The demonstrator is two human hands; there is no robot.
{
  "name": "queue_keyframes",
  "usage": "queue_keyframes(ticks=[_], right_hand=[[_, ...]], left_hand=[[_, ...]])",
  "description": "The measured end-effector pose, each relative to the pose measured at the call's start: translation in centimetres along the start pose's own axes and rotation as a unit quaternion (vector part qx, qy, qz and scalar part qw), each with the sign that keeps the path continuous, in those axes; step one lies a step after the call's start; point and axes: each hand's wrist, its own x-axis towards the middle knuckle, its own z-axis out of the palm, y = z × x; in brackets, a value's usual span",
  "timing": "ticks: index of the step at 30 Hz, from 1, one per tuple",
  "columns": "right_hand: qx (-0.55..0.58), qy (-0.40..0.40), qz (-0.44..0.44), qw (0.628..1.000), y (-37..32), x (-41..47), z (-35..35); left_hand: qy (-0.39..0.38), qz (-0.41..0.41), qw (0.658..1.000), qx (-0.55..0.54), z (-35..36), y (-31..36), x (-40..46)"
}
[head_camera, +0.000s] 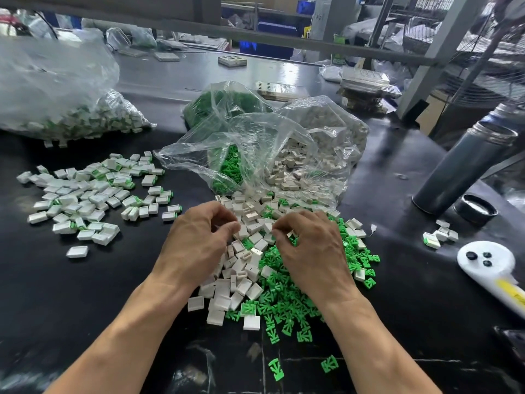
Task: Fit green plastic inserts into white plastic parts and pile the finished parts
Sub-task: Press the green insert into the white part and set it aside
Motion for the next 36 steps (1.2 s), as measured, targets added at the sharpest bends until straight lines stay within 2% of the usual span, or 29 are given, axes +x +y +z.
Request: queue_keyframes(ticks=[2, 7, 10, 14, 18, 21, 27, 36], right_hand=[[-0.009, -0.018, 0.011, 1.000, 0.3, -0.1, -0.1], [0.027, -0.005, 0.025, 0.999, 0.4, -0.2, -0.5], [0.141, -0.005, 0.057, 0.988, 0.1, -0.3, -1.0], [0.375, 0.008, 0.124, 0.919, -0.3, -0.6, -1.2], [0.494, 0.017, 0.157, 0.855, -0.7, -0.8, -1.0], [0.516, 0.002, 0.168, 0.840, -0.9, -0.8, -0.9], [0.517, 0.010, 0.187, 0.835, -1.0, -0.9, -0.6], [0.480, 0.038, 0.196, 0.854, -0.9, -1.0, -0.3]], left_hand=[[-0.001, 0.003, 0.999, -0.049, 0.1, 0.2, -0.1], [-0.032, -0.002, 0.981, -0.191, 0.6, 1.2, -0.5], [-0.049, 0.008, 0.971, -0.233, 1.0, 1.5, -0.6], [-0.056, 0.011, 0.957, -0.285, 1.5, 1.7, -0.7], [-0.070, 0.018, 0.947, -0.312, 1.9, 1.8, -1.0], [-0.075, 0.028, 0.946, -0.313, 2.0, 1.9, -1.1], [-0.073, 0.041, 0.952, -0.294, 2.1, 2.0, -1.2], [-0.058, 0.052, 0.957, -0.279, 2.6, 2.0, -1.5]])
